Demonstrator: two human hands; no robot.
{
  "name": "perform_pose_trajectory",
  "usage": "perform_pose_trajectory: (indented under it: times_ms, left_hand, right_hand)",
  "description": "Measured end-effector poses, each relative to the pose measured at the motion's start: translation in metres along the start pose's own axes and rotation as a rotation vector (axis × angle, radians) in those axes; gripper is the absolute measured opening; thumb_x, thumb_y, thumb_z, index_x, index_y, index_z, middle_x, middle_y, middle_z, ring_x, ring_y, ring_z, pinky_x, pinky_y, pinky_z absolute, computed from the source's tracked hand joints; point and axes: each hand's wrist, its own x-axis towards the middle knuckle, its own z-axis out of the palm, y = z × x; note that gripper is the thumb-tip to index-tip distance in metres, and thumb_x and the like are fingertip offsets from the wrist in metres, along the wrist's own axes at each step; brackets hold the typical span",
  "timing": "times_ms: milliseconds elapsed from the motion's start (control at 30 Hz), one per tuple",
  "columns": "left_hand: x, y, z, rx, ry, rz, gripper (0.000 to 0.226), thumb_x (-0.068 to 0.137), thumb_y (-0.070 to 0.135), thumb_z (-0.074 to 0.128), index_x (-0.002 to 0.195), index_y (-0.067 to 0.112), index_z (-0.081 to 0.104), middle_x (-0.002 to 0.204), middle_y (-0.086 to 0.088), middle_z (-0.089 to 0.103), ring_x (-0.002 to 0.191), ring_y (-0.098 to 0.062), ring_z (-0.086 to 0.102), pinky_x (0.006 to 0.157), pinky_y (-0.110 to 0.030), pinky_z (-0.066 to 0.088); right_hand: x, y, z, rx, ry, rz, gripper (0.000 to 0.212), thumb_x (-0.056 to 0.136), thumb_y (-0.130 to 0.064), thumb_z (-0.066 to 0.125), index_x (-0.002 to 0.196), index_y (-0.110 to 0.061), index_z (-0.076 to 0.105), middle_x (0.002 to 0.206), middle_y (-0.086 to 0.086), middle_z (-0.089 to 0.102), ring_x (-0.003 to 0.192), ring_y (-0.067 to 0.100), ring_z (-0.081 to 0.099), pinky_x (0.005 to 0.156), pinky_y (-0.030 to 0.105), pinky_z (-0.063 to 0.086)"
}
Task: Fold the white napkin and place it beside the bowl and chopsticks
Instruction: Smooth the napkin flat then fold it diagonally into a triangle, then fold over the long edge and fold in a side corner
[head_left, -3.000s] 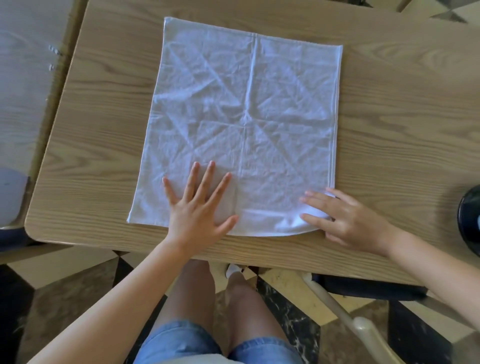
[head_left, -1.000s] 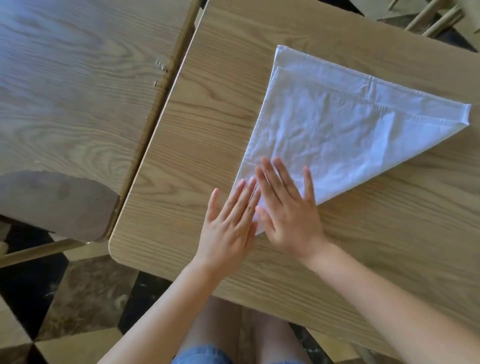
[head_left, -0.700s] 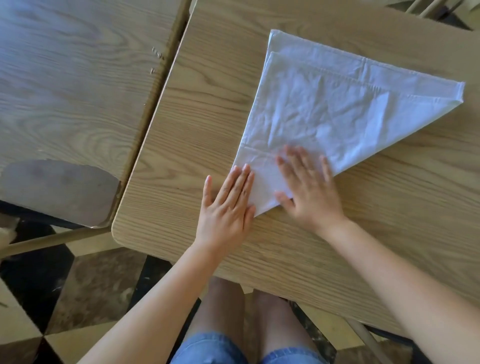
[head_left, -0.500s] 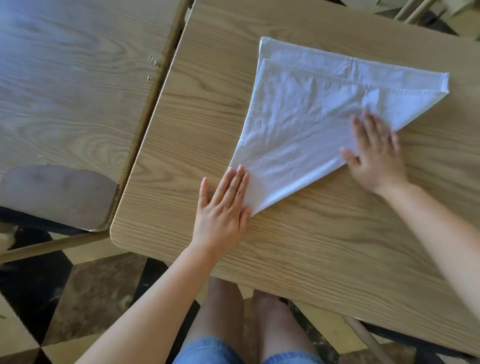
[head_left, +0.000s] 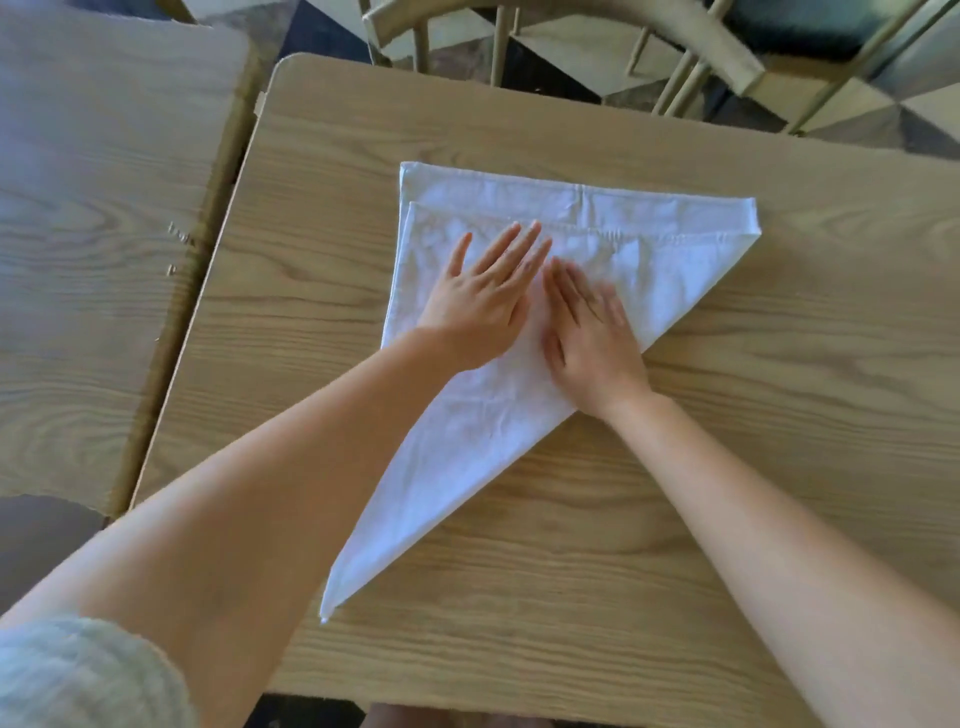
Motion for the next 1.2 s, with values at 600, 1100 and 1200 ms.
perform_pose_trajectory:
  times_ms: [600,1100,1200]
  left_hand:
    - [-0.007,-0.055,0.003,-0.008,0.072,-0.392,0.072,0.094,0.046,0.032,0.150,0.010,0.004,0.159,-0.002,0.000,0.145,-0.010,-0.005,0.117,-0.037,-0.004]
    - [0.071,-0.058,-0.030,0.011,0.020,-0.219,0.063,0.098,0.041,0.027,0.150,0.016,0.003,0.159,-0.001,-0.001,0.145,-0.016,-0.002,0.110,-0.059,-0.008]
    - [0.090,-0.064,-0.035,0.050,-0.081,-0.180,0.057,0.094,0.034,0.044,0.145,0.017,0.025,0.152,-0.006,0.027,0.140,-0.026,0.022,0.110,-0.063,0.004]
  right_hand:
    - [-0.014,0.160,-0.023,-0.063,0.040,0.364,0.080,0.083,-0.061,0.011,0.148,-0.015,0.004,0.158,0.001,0.004,0.144,0.017,0.008,0.115,0.047,0.005]
    - [0.047,0.153,-0.061,-0.030,0.071,0.194,0.064,0.095,-0.033,0.036,0.148,-0.024,0.003,0.158,0.003,-0.001,0.145,0.018,-0.004,0.111,0.057,0.001]
    - [0.074,0.155,-0.065,-0.003,-0.012,0.163,0.059,0.093,-0.014,0.042,0.147,-0.020,0.019,0.154,0.006,0.023,0.142,0.020,0.015,0.112,0.048,0.012]
